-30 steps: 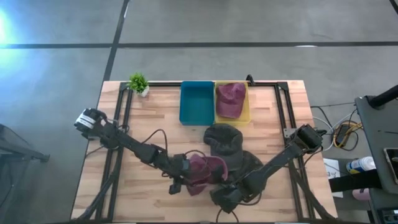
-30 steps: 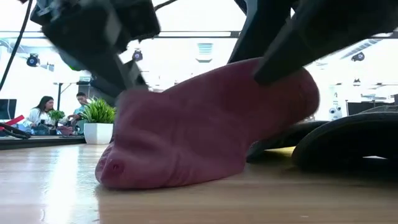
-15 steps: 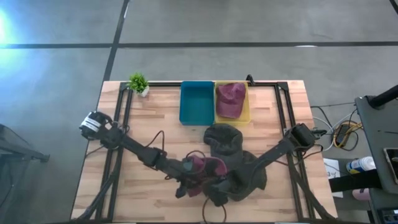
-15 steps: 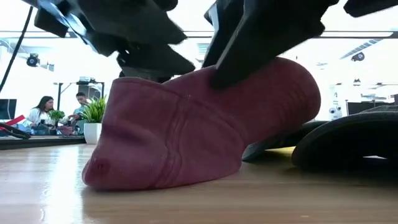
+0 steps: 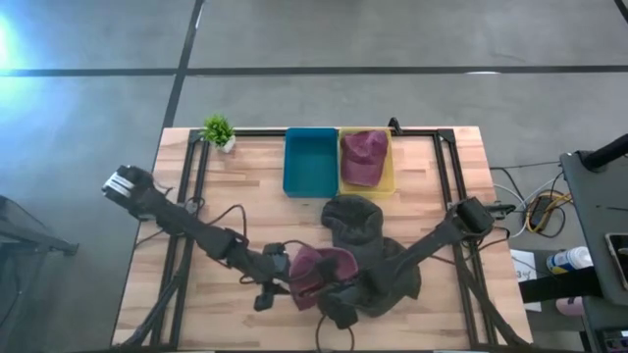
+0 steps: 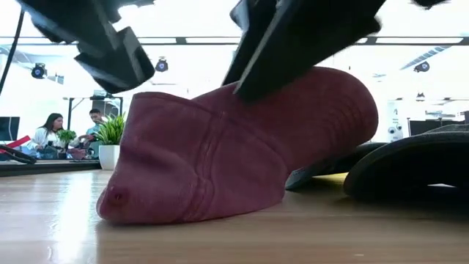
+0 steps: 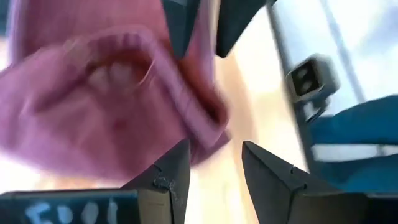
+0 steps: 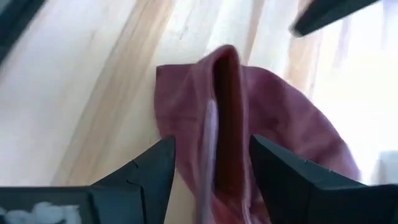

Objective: Pick & Place hat
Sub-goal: Put the red cap into the yellow bin

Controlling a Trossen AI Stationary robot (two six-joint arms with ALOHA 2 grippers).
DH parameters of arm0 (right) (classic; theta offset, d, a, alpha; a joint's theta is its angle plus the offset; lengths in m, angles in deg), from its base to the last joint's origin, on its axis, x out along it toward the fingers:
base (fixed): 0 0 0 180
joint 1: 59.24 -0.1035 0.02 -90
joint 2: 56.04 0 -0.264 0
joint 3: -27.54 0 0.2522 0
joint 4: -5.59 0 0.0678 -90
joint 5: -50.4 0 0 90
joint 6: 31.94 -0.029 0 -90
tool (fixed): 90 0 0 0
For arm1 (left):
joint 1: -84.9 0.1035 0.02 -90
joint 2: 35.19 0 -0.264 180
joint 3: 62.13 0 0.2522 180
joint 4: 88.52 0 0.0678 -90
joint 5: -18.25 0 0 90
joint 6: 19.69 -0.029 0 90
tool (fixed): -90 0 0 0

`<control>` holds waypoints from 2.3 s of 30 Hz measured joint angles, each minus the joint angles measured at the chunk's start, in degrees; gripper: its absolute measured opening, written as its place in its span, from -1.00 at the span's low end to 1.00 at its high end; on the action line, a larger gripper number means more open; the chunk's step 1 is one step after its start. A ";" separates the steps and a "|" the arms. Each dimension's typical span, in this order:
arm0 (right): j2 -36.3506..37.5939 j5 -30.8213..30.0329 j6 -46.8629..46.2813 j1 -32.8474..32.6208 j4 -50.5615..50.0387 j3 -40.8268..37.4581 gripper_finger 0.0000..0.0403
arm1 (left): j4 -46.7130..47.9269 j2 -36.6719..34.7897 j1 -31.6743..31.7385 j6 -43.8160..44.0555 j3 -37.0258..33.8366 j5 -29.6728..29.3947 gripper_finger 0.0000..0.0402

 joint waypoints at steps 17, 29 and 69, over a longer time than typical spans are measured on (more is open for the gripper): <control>-5.27 -3.14 -5.51 1.09 -4.32 4.67 -0.22 | 7.59 -2.09 -5.25 6.56 -0.29 -6.06 -0.31; -5.62 -1.30 -13.48 1.46 -4.74 5.13 -0.45 | 7.56 -2.09 -5.63 8.95 -1.00 -8.03 -0.31; 18.28 -7.97 -40.33 5.70 -4.89 0.77 -0.93 | 22.67 -21.78 -13.71 33.91 -4.34 -34.93 -0.31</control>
